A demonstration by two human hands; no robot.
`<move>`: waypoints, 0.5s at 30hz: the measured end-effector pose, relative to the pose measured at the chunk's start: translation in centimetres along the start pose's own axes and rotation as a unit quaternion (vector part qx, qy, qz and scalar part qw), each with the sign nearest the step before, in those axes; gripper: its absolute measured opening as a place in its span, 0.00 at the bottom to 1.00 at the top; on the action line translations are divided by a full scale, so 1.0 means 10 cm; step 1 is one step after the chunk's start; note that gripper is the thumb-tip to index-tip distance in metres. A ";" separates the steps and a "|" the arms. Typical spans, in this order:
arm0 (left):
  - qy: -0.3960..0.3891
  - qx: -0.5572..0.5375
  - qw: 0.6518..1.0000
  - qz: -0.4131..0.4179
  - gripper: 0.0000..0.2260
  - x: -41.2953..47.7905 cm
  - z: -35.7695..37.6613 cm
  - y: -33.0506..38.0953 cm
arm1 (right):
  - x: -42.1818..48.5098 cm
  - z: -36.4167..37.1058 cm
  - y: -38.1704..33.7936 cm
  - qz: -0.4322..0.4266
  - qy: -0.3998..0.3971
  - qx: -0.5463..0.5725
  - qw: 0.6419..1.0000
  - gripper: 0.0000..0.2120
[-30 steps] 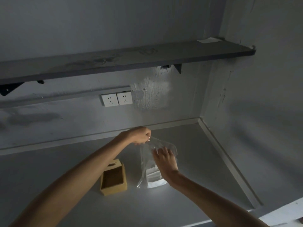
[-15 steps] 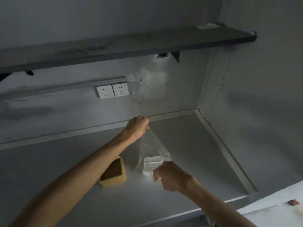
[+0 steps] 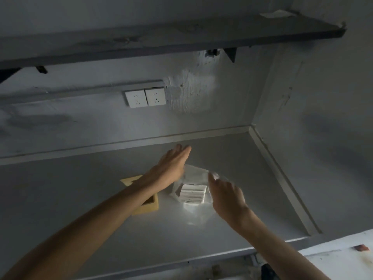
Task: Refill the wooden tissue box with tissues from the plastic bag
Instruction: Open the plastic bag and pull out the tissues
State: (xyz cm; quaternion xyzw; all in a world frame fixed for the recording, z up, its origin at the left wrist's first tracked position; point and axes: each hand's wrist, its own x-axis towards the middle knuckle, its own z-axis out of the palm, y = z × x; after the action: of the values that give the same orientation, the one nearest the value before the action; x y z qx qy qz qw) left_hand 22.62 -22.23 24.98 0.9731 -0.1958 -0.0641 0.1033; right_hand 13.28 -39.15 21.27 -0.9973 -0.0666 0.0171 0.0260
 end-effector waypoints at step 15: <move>0.083 -0.107 0.973 -0.187 0.33 -0.99 0.73 0.52 | -0.34 0.22 0.29 0.122 0.174 0.124 0.969 0.26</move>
State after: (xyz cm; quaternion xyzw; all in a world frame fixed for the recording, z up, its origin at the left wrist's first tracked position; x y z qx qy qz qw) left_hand 10.40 -24.28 19.91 0.9776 0.0068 -0.0214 0.2091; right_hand 10.25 -42.40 19.00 -0.9745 0.0635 -0.1460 0.1580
